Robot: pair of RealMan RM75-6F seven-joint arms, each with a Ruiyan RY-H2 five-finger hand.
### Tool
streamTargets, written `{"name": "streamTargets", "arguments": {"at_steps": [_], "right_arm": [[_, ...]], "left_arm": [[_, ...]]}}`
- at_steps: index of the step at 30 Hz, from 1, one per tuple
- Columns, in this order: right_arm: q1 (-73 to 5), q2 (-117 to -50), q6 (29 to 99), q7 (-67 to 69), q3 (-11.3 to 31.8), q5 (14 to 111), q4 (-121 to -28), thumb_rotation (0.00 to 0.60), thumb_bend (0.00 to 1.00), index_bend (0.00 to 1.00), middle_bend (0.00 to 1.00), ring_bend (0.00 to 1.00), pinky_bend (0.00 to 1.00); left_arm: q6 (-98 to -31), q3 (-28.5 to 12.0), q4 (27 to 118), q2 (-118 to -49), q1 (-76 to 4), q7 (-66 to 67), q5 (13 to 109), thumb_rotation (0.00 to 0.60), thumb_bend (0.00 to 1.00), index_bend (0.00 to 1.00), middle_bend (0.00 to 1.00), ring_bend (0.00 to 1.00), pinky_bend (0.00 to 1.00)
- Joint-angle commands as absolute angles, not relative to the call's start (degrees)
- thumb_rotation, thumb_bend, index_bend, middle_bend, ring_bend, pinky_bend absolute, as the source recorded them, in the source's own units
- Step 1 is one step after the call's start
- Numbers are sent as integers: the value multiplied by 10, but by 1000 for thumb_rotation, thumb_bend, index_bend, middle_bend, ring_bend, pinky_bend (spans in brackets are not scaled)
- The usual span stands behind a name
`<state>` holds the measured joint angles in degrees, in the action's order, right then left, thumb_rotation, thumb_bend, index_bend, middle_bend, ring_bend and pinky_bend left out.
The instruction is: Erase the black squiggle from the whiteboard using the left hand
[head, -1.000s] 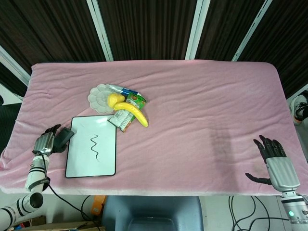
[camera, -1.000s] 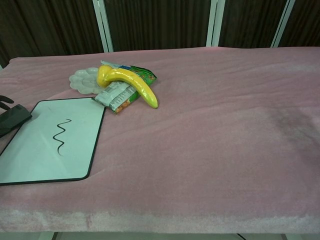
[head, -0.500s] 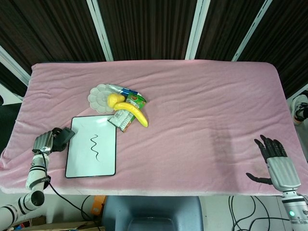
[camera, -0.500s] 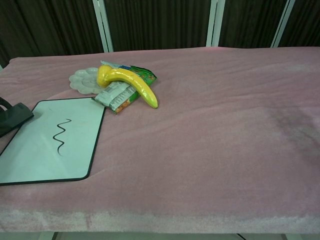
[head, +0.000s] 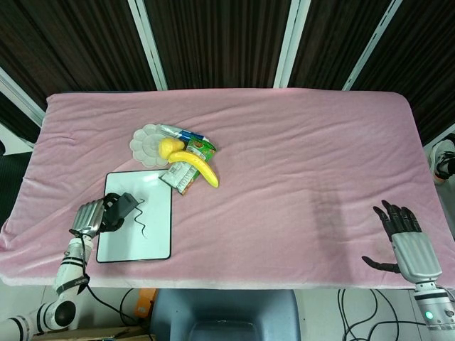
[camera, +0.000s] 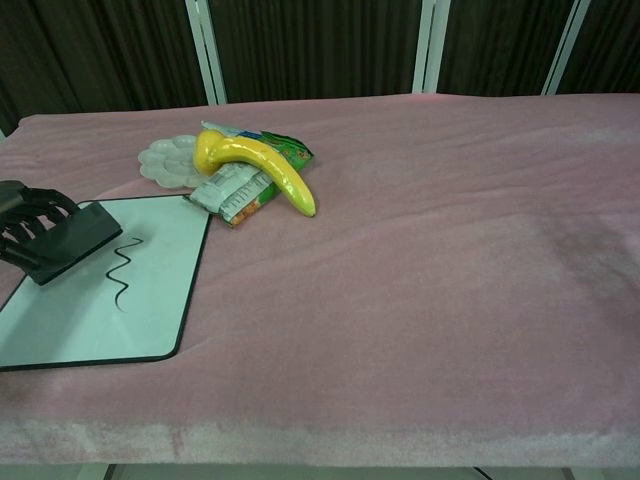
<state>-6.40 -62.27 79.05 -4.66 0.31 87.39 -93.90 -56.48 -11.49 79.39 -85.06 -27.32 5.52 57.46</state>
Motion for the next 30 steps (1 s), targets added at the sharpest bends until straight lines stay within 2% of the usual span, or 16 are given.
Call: {"name": "streamTargets", "arguments": {"at_steps": [1,13,18,30], "right_arm": [[-64,-623,789,-47,2,875,-939,600,217,0,0,0,0],[-62,-617,794,-36,3,874,-939,600,217,0,0,0,0],[-61,-617,795,-38,3,873,-940,600,217,0,0,0,0],[-61,-618,796,-39,5,870,-940,600,218,0,0,0,0]], "left_arm": [[-587,-102,825,-874,-280,143,533,600,672,609,693,629,437],[-605,-116,766,-931,-312,246,457,600,782,639,733,634,444],[-614,-124,744,-947,-325,275,444,600,789,649,748,636,444],[-582,-153,725,-951,-357,315,377,600,784,649,751,636,445]]}}
